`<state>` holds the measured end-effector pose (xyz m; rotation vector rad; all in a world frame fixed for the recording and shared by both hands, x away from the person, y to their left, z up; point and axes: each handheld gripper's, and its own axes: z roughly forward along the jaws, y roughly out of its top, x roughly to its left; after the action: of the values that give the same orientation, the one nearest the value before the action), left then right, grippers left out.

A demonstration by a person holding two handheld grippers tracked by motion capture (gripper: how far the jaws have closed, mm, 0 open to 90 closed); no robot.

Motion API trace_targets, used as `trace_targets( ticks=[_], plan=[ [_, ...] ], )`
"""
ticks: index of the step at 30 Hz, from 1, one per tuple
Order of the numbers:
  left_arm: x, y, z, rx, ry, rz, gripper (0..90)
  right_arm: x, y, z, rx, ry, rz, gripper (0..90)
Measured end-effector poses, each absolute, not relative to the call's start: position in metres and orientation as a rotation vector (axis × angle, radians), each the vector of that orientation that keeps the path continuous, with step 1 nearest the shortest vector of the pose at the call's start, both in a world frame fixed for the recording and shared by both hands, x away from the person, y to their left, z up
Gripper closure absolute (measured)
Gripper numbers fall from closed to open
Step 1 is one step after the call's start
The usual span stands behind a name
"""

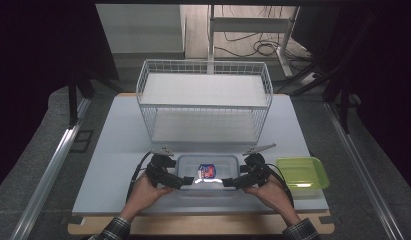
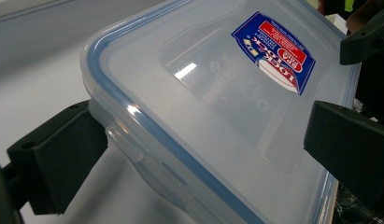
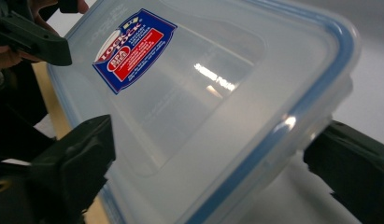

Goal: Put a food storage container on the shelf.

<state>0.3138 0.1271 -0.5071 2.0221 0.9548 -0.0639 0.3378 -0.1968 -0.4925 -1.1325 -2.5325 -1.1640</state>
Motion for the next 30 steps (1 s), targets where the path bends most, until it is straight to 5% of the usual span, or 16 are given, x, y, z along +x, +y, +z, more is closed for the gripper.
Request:
trace_targets(
  ticks=[11, 20, 30],
  plan=[
    [0.292, 0.132, -0.506, 2.014, 1.016, -0.150, 7.0, 0.325, -0.208, -0.487, -1.132, -2.492, -1.149, 21.3],
    [0.281, 0.155, -0.503, 1.906, 0.998, -0.177, 38.8, 0.321, -0.226, -0.482, -1.139, -2.403, -1.226, 42.8],
    [0.272, 0.154, -0.505, 1.849, 1.045, -0.182, 42.3, 0.311, -0.231, -0.484, -1.227, -2.307, -1.278, 47.4]
  ],
)
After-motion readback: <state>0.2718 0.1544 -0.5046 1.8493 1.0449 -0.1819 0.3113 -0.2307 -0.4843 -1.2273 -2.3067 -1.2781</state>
